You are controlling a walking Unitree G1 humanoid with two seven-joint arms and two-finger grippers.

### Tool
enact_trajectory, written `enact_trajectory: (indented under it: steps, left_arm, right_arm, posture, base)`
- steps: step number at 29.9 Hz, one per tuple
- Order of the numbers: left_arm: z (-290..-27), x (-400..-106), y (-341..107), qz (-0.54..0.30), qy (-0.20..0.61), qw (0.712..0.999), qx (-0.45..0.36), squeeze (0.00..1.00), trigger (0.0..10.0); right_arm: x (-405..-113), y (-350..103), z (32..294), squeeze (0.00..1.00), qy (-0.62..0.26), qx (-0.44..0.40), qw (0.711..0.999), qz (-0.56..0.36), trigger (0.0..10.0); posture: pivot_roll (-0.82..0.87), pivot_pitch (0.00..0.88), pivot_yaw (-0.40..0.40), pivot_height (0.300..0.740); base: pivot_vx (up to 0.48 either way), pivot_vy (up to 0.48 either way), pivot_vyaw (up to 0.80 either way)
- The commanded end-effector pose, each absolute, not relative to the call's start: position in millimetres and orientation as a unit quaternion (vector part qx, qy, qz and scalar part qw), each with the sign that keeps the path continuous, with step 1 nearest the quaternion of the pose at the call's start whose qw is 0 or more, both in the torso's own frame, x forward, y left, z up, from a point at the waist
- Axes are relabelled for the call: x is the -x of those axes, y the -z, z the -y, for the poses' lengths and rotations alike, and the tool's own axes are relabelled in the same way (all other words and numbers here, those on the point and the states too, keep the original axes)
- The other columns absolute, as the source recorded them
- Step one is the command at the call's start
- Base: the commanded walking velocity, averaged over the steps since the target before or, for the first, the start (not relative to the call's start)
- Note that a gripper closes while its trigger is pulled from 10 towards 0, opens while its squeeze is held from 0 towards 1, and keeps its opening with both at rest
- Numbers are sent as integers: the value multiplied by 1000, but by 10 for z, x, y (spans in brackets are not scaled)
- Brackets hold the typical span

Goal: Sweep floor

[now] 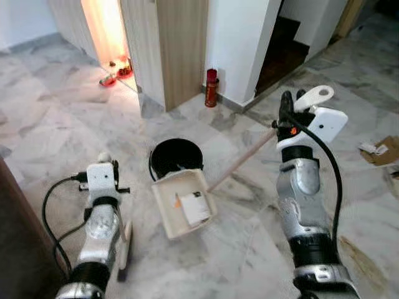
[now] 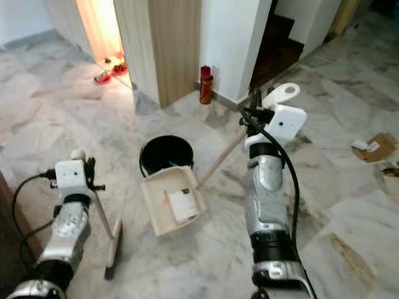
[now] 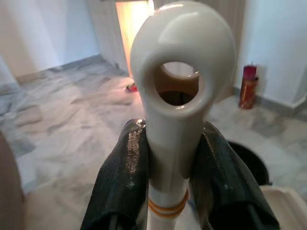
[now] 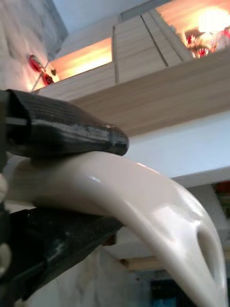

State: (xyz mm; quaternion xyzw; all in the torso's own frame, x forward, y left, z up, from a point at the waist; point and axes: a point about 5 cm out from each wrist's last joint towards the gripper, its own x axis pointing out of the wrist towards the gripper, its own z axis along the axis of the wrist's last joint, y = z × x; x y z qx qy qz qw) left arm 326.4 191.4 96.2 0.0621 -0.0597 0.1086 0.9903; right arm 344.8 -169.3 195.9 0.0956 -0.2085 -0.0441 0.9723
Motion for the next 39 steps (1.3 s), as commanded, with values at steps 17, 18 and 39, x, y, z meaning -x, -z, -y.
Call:
enact_trajectory:
  steps: [17,18,39]
  left_arm:
    - [-2020,-3249,-1022,79,-136,985,-66,0,10000]
    - [-2022,-3248,-1022,79,-137,985,-66,0,10000]
    - [-1993,-3245,-1011,78,-133,986,-66,0,10000]
  right_arm:
    - [-3455,-2367,1535,0,7,-100,953,285,10000]
    - [-3457,-2374,1530,0,5,-102,953,285,10000]
    - [-3426,-2655,1729,0,68,-132,929,339,10000]
  posture:
    - [23,0,-61,740]
    - [23,0,-62,740]
    - [14,0,-58,740]
  base:
    - [357,0,465]
    - [352,0,0]
    - [357,0,0]
